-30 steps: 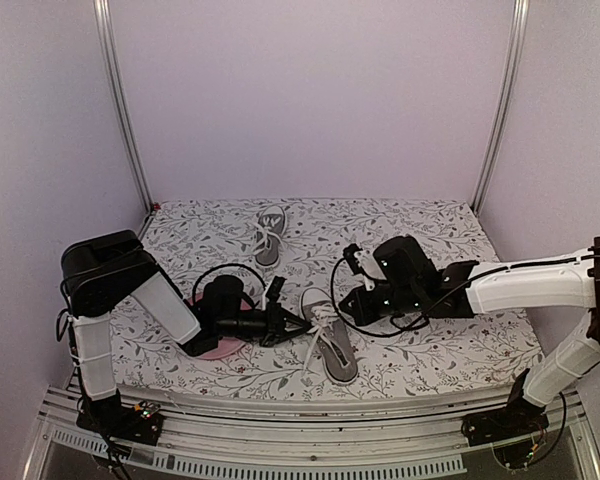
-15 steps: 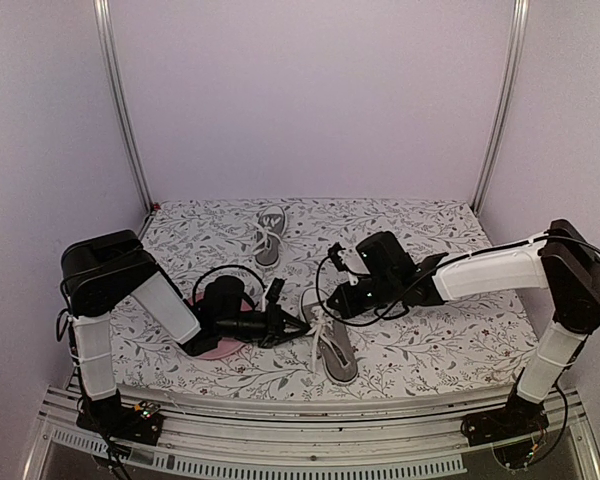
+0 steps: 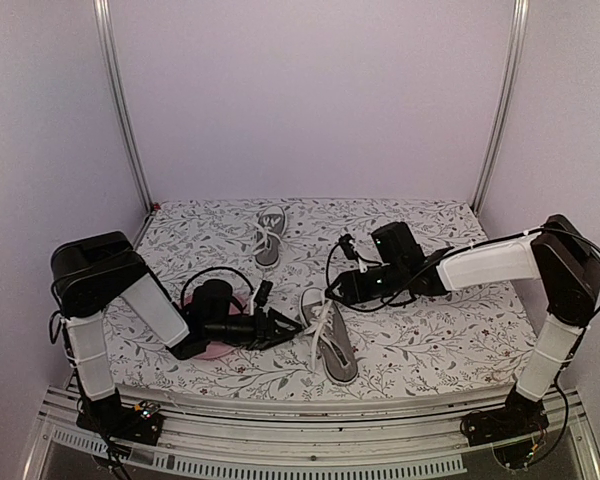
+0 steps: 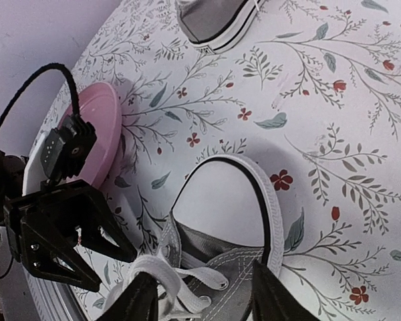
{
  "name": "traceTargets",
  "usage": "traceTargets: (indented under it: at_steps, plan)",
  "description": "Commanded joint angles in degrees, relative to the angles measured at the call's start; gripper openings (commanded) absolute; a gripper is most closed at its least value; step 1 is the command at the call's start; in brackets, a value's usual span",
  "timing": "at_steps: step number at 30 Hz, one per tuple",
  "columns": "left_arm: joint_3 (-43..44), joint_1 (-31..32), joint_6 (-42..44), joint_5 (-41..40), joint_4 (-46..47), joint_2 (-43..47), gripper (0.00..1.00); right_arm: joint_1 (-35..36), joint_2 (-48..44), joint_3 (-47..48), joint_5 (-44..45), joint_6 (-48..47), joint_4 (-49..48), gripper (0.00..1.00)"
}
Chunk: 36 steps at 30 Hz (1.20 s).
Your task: Tie the shoes
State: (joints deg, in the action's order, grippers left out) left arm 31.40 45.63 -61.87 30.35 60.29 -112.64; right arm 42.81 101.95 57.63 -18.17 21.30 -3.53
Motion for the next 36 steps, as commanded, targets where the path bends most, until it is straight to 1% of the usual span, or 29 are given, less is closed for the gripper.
traceTargets:
  at_steps: [1,3,5,9,13,15,17,20,22,26,32,36]
  plan:
    - [-1.5,-1.8,6.4,-1.7,-4.2,6.2,0.54,-3.2,-4.5,-3.8,-8.1,0.1,-4.7,0.55]
    - [0.0,-1.7,11.0,-2.8,-10.4,8.6,0.55,-4.9,-6.5,-5.7,-10.6,0.1,-5.8,0.6]
    - [2.3,-1.1,16.7,-4.0,-16.5,11.2,0.56,-6.7,-7.7,-7.6,-12.8,0.3,-6.9,0.63]
    - [10.1,1.7,27.8,-6.7,-30.0,12.8,0.59,-9.9,-8.9,-13.1,-18.3,1.4,-12.7,0.66]
    - [18.6,4.3,35.9,-10.0,-42.0,10.5,0.63,-10.6,-7.7,-16.5,-23.7,2.8,-17.8,0.66]
    - [21.3,5.0,38.0,-10.9,-45.6,9.0,0.65,-10.6,-7.1,-17.8,-24.1,3.5,-20.0,0.62]
    - [23.3,5.5,39.2,-10.9,-47.7,7.6,0.65,-10.5,-6.0,-18.1,-24.2,3.4,-20.9,0.53]
    - [24.5,6.0,40.0,-8.8,-47.6,6.4,0.65,-9.7,-4.4,-18.0,-25.4,2.6,-21.7,0.37]
    - [25.4,6.5,40.7,-7.6,-47.8,5.6,0.65,-8.8,-3.4,-17.8,-25.3,2.3,-22.0,0.33]
    - [26.1,7.0,41.2,-7.7,-49.1,5.0,0.65,-7.4,-1.6,-17.8,-24.1,1.8,-22.0,0.32]
    - [26.2,7.0,40.4,-9.5,-49.9,4.2,0.58,-6.4,1.7,-17.0,-23.1,2.9,-24.0,0.43]
    - [25.9,7.0,39.9,-10.2,-49.1,4.4,0.53,-6.3,3.4,-15.8,-22.9,3.7,-24.9,0.45]
